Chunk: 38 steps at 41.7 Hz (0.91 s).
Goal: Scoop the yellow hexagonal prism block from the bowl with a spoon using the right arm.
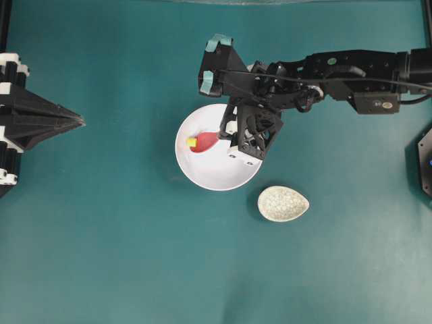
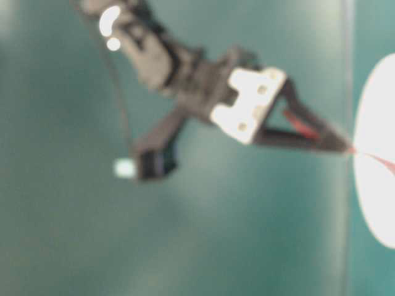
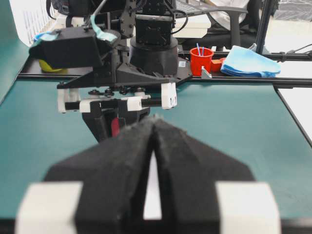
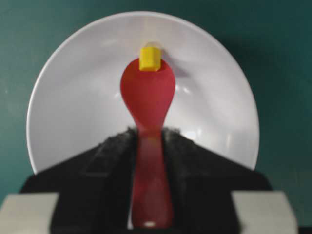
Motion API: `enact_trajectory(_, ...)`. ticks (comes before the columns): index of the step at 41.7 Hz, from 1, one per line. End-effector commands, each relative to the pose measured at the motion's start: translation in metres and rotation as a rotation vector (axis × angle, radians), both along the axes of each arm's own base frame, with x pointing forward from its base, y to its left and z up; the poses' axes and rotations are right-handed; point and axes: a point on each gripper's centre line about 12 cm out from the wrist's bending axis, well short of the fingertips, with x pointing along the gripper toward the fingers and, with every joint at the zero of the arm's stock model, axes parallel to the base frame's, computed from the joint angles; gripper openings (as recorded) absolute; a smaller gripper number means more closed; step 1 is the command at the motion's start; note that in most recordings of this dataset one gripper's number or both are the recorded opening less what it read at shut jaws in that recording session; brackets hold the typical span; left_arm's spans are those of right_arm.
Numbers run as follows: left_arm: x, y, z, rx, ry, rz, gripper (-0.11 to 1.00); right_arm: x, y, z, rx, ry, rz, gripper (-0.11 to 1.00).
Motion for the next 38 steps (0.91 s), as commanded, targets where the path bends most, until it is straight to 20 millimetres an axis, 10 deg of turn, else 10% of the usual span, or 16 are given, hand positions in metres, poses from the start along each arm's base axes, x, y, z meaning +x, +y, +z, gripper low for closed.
enact_trajectory(1,0.003,0.000,0.012,0.003,-0.031,-0.001,0.03,0.002,0.001,0.024,-0.011,-0.068,0.000,0.25)
enact_trajectory(38,0.003,0.000,0.011,0.000,-0.029,-0.001,0.03,-0.009,0.005,0.029,-0.009,-0.143,-0.029,0.25)
